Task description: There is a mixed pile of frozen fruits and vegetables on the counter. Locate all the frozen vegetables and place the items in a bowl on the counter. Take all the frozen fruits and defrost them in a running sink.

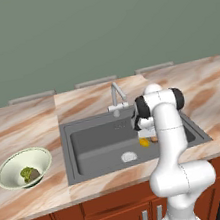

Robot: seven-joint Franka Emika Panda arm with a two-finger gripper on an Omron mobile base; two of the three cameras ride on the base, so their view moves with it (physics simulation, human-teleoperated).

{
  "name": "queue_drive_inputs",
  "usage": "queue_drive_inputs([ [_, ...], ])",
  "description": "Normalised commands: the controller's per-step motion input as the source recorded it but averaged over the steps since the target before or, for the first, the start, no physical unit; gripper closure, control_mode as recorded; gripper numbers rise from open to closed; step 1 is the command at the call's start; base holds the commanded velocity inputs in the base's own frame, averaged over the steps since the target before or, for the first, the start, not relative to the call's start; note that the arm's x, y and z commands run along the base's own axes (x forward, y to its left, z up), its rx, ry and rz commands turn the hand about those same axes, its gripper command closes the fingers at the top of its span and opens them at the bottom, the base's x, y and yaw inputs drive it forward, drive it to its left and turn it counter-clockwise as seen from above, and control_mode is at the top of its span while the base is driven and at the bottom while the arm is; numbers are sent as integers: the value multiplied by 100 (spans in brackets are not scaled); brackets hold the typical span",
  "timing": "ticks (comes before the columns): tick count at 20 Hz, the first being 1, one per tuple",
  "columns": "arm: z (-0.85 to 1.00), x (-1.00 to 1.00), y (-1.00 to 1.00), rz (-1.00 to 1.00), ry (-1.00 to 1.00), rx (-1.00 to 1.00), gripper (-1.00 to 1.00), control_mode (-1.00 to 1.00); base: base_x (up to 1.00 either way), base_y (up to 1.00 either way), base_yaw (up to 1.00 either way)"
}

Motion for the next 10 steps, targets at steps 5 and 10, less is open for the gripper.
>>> queue_drive_inputs([
  [5,100,-40,0,3,-6,-5,-100,-100,0,0,0],
  [10,100,-81,0,0,0,9,-100,-100,0,0,0],
])
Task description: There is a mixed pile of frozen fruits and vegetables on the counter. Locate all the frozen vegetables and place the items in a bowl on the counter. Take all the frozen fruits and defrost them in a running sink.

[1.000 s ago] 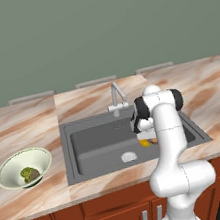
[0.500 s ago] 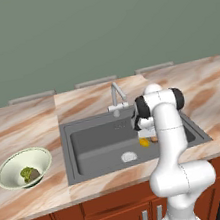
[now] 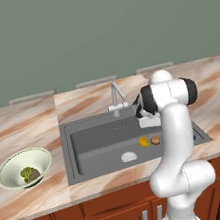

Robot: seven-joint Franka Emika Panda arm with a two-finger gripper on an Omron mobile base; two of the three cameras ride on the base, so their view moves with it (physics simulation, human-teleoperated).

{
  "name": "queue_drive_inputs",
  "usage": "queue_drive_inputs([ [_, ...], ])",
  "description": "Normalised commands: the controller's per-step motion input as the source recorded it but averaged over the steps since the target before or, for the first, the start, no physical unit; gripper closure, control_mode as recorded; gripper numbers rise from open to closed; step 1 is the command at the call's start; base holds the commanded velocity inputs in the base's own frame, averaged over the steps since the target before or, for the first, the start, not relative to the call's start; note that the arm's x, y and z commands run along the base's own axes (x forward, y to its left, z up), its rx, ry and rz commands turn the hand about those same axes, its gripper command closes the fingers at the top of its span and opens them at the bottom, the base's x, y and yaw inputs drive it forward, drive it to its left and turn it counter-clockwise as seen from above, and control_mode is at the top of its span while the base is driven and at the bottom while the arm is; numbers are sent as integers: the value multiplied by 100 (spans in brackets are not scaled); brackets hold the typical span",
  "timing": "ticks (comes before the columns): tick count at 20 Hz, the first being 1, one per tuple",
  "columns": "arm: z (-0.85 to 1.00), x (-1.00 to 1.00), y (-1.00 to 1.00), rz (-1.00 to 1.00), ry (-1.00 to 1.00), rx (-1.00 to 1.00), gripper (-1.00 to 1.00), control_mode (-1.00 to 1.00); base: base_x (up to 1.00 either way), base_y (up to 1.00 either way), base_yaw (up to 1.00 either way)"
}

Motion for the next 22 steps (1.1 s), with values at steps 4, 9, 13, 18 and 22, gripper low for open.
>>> queue_drive_inputs([
  [4,100,-85,-6,1,0,8,-100,-100,0,0,0],
  [9,100,-85,-2,16,-7,-2,-100,-100,0,0,0],
  [13,100,-63,7,21,-4,-3,-100,-100,0,0,0],
  [18,100,-61,0,4,3,5,-100,-100,0,0,0],
  [22,100,-52,0,0,0,13,-100,-100,0,0,0],
])
